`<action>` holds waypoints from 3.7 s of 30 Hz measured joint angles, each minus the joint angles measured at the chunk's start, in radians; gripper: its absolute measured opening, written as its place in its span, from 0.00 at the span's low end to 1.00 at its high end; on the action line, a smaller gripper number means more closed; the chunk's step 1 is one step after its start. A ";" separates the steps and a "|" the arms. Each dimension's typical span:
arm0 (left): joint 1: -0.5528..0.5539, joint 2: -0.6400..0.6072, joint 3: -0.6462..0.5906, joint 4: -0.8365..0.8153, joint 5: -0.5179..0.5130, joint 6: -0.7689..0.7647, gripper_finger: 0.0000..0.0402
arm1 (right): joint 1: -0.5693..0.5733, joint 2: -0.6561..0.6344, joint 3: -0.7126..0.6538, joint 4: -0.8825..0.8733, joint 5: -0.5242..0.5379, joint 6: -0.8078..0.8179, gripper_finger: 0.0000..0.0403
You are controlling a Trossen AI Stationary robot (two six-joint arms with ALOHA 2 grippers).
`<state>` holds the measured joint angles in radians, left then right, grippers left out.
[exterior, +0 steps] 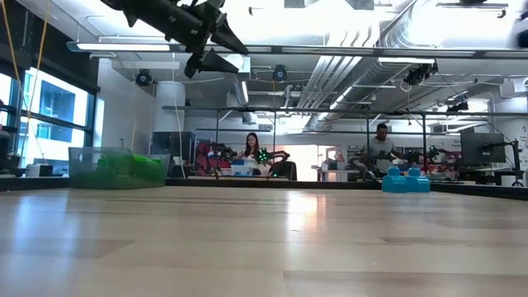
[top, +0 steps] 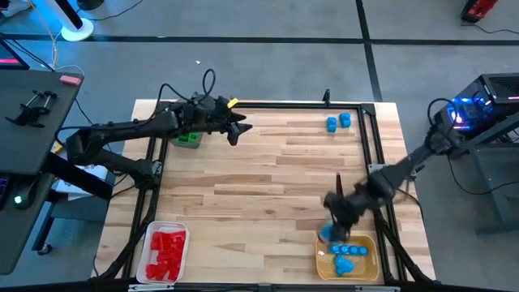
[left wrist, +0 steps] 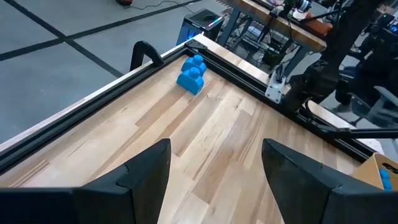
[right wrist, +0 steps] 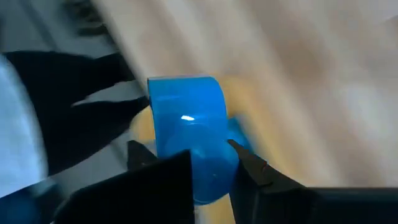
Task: Sort blocks
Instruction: Put the blue game piece into the yellow bin
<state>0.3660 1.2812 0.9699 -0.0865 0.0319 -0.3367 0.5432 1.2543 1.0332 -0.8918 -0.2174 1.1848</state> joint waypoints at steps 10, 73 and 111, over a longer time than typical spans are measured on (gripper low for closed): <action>0.000 0.035 0.000 0.001 0.009 0.000 0.60 | 0.189 0.125 0.000 0.170 0.020 0.231 0.14; -0.125 0.032 0.000 0.001 0.101 -0.231 0.60 | -1.394 0.490 -0.001 0.134 0.419 -0.469 0.54; -0.120 0.042 0.000 0.112 -0.068 -0.060 0.60 | -0.636 -0.293 0.000 -0.054 0.250 -0.316 0.00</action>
<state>0.2461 1.3228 0.9703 0.0252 -0.0365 -0.3966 -0.0931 0.9611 1.0328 -0.9459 0.0330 0.8693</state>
